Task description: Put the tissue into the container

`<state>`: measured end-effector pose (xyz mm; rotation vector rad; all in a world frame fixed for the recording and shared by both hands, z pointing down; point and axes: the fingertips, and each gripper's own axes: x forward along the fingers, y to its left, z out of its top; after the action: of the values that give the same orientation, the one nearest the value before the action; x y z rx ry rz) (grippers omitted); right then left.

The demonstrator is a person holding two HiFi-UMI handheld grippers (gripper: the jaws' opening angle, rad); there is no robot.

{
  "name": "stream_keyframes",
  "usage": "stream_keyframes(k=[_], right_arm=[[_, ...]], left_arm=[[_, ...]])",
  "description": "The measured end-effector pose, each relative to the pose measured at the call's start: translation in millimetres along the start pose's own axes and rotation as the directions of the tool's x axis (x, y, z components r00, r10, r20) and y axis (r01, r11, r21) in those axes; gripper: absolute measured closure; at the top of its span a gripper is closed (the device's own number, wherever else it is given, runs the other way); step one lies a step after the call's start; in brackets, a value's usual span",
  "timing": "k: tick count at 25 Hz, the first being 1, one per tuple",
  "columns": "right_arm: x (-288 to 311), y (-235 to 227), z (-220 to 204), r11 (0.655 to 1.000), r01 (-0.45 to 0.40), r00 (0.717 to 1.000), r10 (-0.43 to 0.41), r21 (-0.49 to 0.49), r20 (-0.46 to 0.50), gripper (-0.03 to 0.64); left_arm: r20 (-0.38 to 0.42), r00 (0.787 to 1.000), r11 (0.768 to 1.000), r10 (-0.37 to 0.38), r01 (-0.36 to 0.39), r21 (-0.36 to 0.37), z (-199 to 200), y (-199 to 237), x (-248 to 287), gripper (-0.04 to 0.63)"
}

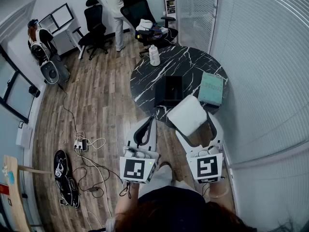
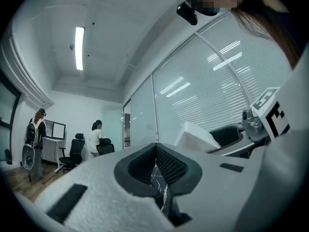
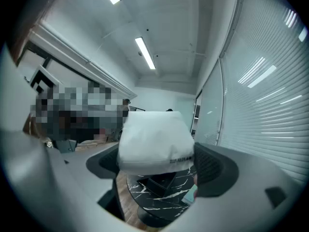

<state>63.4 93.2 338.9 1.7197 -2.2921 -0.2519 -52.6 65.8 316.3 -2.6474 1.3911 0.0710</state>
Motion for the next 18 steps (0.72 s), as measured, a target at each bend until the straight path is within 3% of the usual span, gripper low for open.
stream_keyframes(k=[7, 18], right_arm=[[20, 0, -2, 0.999, 0.012, 0.999, -0.013, 0.03, 0.029, 0.181], [61, 2, -7, 0.999, 0.028, 1.0, -0.028, 0.027, -0.01, 0.181]], left_arm=[[0.017, 1.0, 1.0, -0.02, 0.02, -0.02, -10, 14, 12, 0.568], [-0.006, 0.999, 0.997, -0.053, 0.053, -0.051, -30, 44, 39, 0.568]])
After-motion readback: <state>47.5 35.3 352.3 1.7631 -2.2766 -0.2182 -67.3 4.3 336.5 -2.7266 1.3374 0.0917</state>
